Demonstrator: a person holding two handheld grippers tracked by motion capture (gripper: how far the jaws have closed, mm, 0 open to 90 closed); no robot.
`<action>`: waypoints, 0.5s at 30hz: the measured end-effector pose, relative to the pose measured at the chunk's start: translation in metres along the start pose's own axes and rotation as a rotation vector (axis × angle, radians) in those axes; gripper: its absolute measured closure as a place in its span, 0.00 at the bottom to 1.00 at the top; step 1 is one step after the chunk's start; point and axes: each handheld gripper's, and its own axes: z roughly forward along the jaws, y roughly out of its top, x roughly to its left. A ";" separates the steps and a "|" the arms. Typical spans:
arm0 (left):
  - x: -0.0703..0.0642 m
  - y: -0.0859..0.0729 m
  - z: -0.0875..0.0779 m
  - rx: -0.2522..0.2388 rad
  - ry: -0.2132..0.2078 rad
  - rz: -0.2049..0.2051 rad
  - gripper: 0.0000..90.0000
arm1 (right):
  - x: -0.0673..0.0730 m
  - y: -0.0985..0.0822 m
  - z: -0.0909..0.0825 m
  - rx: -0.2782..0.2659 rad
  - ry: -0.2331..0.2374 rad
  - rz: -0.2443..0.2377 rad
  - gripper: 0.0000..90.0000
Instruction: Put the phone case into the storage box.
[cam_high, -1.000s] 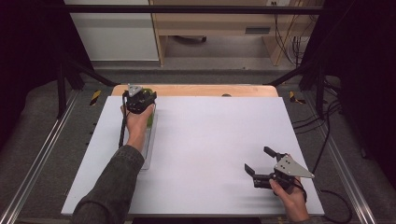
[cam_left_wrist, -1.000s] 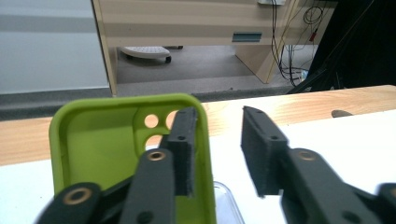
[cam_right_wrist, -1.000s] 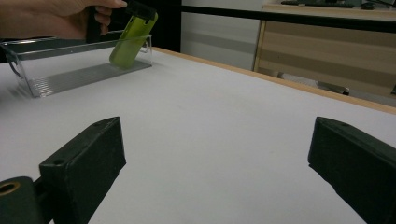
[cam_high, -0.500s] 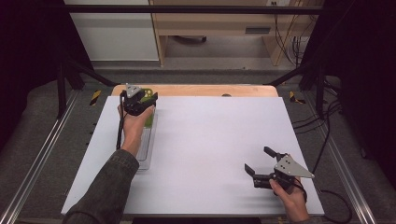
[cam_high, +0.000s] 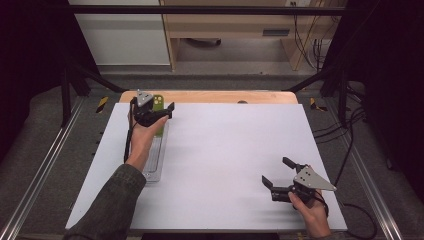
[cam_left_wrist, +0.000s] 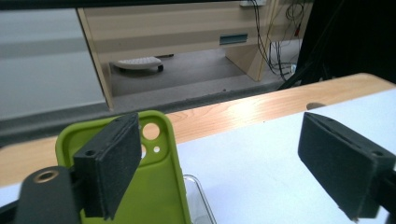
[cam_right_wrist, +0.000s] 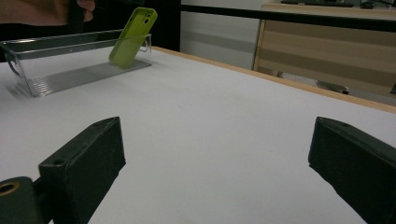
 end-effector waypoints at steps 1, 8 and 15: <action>-0.002 0.001 -0.001 -0.004 -0.006 -0.003 0.12 | 0.000 0.000 0.000 0.000 0.000 0.000 0.04; -0.009 0.006 -0.007 -0.023 -0.036 -0.021 0.10 | 0.000 0.000 0.000 0.001 0.000 -0.001 0.04; -0.017 0.008 -0.014 -0.043 -0.064 -0.023 0.08 | 0.000 0.000 0.000 0.002 0.000 -0.002 0.04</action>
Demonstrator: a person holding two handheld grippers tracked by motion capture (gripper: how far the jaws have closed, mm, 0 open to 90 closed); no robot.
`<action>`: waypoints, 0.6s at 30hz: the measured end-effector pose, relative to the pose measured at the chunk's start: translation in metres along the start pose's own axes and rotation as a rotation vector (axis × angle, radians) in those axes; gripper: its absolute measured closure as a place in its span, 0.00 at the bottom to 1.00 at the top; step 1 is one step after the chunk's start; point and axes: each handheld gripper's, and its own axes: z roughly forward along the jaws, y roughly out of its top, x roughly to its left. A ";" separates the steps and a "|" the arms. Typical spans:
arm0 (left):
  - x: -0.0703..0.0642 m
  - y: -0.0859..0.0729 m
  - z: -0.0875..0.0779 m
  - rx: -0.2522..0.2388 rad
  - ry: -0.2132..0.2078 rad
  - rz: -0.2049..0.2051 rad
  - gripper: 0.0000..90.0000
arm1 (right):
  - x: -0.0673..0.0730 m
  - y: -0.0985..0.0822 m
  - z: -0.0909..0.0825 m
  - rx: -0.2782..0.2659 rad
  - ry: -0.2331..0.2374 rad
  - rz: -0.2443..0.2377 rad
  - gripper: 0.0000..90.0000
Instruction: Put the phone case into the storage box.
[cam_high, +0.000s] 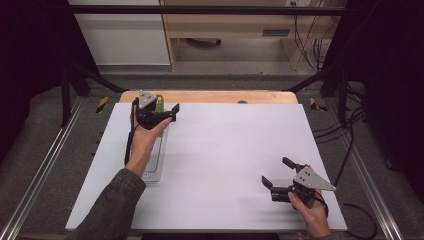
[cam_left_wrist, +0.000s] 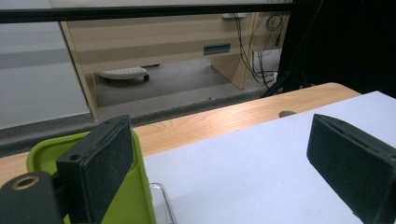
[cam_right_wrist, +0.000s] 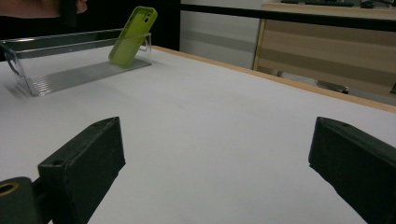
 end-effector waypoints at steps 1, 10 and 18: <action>-0.002 0.000 0.000 -0.002 -0.008 -0.001 0.07 | 0.000 0.000 0.000 0.000 0.000 0.000 0.04; -0.015 0.004 -0.009 -0.026 -0.072 -0.045 0.06 | 0.000 0.000 0.000 0.001 -0.002 0.000 0.04; -0.026 0.004 -0.017 -0.035 -0.104 -0.026 0.05 | 0.000 0.000 0.000 0.001 -0.002 0.000 0.04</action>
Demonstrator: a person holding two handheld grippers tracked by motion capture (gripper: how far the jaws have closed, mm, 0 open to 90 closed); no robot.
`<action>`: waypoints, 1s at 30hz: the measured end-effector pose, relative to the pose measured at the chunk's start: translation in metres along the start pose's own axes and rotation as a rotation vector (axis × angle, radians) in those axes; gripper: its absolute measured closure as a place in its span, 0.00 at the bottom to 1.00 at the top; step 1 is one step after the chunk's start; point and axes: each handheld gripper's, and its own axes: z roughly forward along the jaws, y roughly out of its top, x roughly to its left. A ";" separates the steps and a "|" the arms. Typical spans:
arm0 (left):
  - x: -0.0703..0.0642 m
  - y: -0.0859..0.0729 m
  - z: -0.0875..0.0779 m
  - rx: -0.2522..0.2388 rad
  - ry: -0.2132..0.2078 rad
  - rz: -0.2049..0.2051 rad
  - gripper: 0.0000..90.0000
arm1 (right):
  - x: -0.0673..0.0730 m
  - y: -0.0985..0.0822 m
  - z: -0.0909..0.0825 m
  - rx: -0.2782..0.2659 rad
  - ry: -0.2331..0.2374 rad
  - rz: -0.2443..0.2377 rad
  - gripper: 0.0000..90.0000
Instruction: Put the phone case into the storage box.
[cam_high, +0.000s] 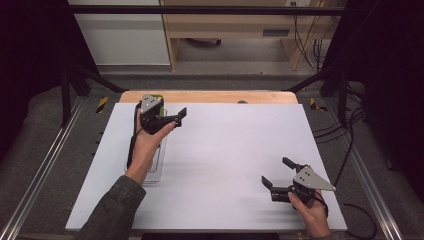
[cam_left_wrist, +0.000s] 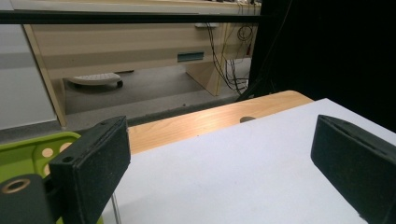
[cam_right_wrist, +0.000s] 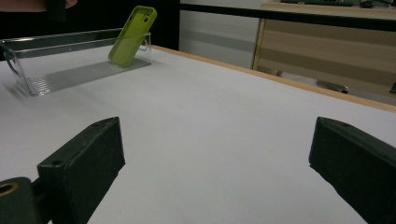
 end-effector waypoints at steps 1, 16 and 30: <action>-0.001 0.000 -0.001 0.001 -0.004 0.002 0.05 | 0.000 0.000 0.000 0.000 0.000 0.000 0.04; -0.021 0.000 -0.012 -0.010 -0.065 0.034 0.04 | 0.000 0.000 0.000 0.001 0.000 0.003 0.03; -0.038 -0.001 -0.024 -0.021 -0.105 0.061 0.04 | 0.001 0.000 0.000 0.003 0.000 0.005 0.04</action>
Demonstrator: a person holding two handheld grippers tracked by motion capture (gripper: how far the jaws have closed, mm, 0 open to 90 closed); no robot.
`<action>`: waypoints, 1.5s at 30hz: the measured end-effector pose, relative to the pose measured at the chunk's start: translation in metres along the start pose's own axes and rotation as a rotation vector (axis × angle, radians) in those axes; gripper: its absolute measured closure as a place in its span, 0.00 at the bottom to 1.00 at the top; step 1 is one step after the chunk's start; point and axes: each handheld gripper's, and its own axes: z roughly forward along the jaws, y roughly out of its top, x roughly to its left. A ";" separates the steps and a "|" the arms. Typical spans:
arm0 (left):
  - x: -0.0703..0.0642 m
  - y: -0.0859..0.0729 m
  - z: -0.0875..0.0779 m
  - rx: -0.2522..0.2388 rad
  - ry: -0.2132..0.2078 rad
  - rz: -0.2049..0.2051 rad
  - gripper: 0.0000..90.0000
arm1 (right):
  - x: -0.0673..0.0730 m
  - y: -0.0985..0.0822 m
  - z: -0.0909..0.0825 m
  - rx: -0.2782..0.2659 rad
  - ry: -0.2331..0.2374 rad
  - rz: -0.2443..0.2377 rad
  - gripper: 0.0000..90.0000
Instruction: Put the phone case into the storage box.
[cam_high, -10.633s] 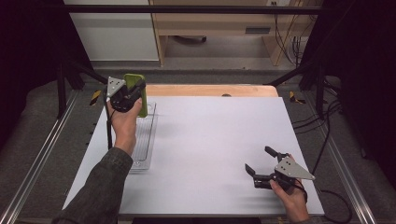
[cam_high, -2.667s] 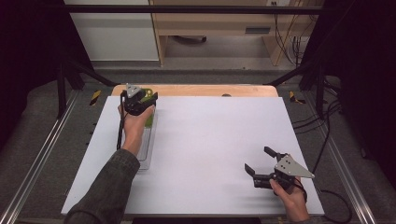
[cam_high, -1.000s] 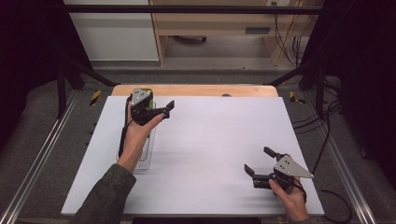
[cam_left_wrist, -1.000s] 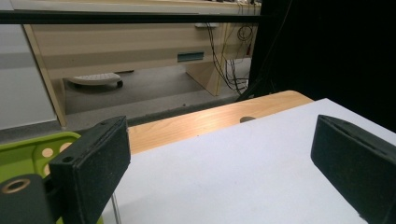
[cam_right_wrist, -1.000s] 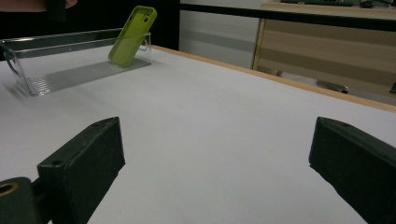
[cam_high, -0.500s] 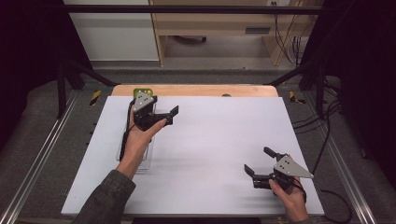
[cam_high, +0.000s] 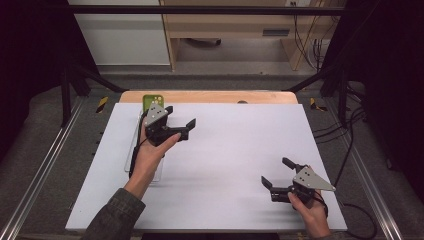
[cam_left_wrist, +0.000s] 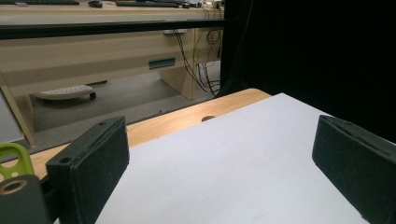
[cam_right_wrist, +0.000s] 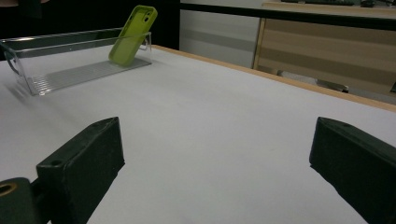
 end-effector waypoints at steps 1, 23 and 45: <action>-0.001 0.000 -0.001 0.000 -0.001 0.004 0.04 | 0.000 0.000 0.000 0.000 0.000 0.000 0.03; -0.024 -0.002 -0.018 -0.020 -0.055 0.008 0.03 | 0.001 0.000 0.001 0.004 0.003 -0.001 0.03; -0.019 0.002 -0.064 -0.064 -0.081 0.029 0.02 | 0.002 -0.001 0.001 0.006 0.003 0.001 0.03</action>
